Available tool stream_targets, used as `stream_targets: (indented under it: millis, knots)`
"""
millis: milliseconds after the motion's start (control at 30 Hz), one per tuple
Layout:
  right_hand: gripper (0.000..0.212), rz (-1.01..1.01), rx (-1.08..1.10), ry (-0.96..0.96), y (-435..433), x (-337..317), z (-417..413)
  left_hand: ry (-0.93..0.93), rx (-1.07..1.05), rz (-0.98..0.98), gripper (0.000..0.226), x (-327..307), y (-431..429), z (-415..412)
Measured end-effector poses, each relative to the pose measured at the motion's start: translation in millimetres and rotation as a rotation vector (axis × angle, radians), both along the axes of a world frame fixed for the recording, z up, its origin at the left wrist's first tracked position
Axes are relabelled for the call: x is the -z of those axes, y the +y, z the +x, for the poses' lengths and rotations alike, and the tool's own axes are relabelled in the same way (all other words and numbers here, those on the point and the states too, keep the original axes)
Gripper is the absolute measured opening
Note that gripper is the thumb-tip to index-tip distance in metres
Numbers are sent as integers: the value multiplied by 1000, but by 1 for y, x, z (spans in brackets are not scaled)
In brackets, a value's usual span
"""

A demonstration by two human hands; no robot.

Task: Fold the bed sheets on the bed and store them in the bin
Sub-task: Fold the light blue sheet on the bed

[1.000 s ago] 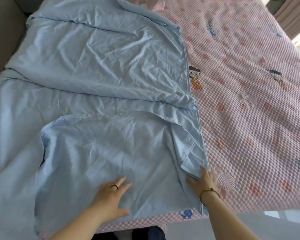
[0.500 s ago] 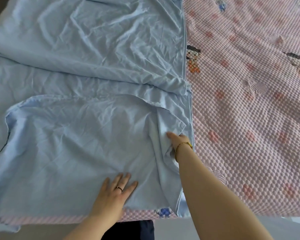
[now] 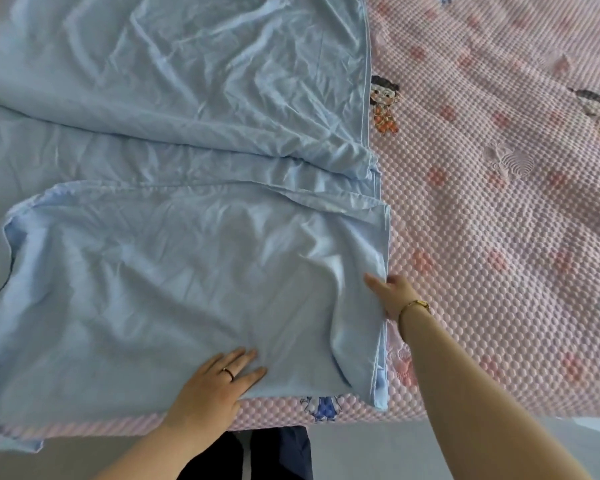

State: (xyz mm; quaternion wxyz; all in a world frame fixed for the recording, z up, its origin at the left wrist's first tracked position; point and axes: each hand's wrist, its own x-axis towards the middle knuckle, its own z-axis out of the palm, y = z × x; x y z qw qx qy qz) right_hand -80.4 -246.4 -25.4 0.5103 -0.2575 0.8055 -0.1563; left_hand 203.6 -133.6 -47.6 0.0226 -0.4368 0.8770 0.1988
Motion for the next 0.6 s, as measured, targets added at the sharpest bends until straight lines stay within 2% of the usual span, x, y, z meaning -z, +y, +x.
stream_targets:
  millis: [67,167,233,300,367,433,533,600]
  knots:
    - [39,23,-40,35,12,0,6,27,10,31,106,0,1,1]
    - [22,-69,-33,148,15,-14,-6,36,45,71,103,-2,5,-1]
    - [18,-130,-43,219,18,-28,-32,81,99,107,82,-10,9,-14]
    - [25,-168,-44,276,24,-44,-62,130,132,154,51,-19,13,-35]
    - [26,-175,-43,346,30,-53,-89,93,151,204,47,-20,17,-63]
    - [15,-112,-67,418,38,-54,-106,24,153,216,47,-17,19,-83]
    - [49,64,-164,448,48,-44,-111,-96,124,244,47,-18,14,-88]
    - [64,113,-287,526,55,-40,-98,-221,93,222,48,-18,13,-77]
